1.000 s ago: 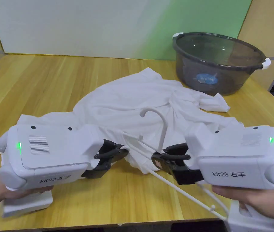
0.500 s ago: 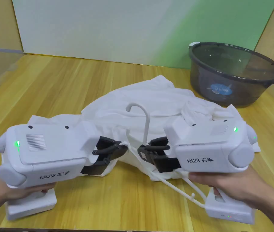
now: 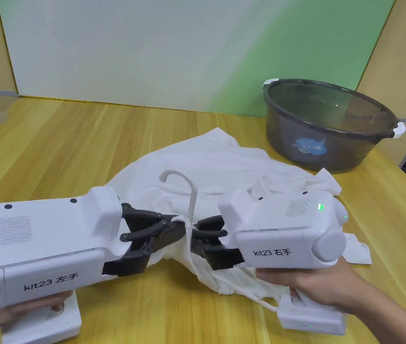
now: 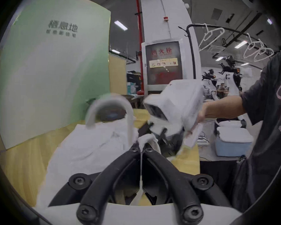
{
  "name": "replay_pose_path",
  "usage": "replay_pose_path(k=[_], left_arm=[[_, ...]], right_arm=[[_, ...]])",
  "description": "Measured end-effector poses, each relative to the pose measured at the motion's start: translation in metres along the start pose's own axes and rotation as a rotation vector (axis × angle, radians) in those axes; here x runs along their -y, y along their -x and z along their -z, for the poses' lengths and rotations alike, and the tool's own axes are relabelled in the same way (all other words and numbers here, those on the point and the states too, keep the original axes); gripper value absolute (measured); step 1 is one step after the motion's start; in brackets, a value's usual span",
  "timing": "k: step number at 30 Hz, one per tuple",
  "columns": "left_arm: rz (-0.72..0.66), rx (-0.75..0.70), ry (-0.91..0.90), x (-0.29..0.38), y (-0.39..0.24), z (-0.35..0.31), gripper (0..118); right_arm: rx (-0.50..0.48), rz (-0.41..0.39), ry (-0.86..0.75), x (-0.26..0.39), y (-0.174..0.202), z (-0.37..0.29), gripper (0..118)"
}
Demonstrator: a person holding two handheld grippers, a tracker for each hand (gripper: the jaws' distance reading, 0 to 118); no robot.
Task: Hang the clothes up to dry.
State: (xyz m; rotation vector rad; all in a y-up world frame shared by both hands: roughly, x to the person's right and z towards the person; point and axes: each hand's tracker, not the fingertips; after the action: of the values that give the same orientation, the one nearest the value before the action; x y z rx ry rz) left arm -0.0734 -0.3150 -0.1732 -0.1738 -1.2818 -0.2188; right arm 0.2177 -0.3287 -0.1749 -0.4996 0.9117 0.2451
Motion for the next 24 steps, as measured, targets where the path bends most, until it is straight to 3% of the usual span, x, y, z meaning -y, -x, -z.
replay_pose_path(k=[2, 5, 7, 8, 10, 12, 19, 21, 22, 24], left_arm=[[-0.005, -0.013, 0.043, 0.009, 0.003, -0.003, 0], [-0.02, -0.06, 0.156, 0.018, 0.009, -0.004, 0], [-0.008, -0.145, 0.107, 0.013, 0.013, -0.006, 0], [-0.012, -0.137, 0.092, 0.008, 0.016, -0.009, 0], [0.016, -0.168, 0.055, 0.0, 0.02, -0.015, 0], [0.023, -0.163, 0.054, -0.008, 0.023, -0.016, 0], [0.09, -0.159, 0.11, -0.017, 0.017, -0.011, 1], [0.093, -0.155, 0.118, -0.015, 0.019, -0.013, 24], [0.074, -0.136, 0.128, -0.016, 0.021, -0.014, 48], [0.007, -0.062, 0.153, -0.02, 0.024, -0.019, 84]], right_arm=[[-0.043, 0.049, -0.078, 0.002, -0.006, -0.007, 9], [-0.025, 0.02, -0.17, 0.006, -0.005, -0.018, 9], [-0.069, -0.062, -0.218, 0.007, 0.001, -0.024, 9], [-0.064, -0.064, -0.234, 0.007, 0.003, -0.026, 9], [-0.096, -0.045, -0.286, 0.007, 0.002, -0.026, 9], [-0.109, 0.032, -0.341, 0.009, -0.004, -0.024, 9], [-0.097, 0.03, -0.361, 0.016, -0.009, -0.011, 9], [-0.104, 0.043, -0.37, 0.018, -0.009, -0.011, 9], [-0.11, 0.056, -0.377, 0.018, -0.006, -0.012, 9], [-0.114, 0.061, -0.383, 0.02, -0.007, -0.014, 9]])
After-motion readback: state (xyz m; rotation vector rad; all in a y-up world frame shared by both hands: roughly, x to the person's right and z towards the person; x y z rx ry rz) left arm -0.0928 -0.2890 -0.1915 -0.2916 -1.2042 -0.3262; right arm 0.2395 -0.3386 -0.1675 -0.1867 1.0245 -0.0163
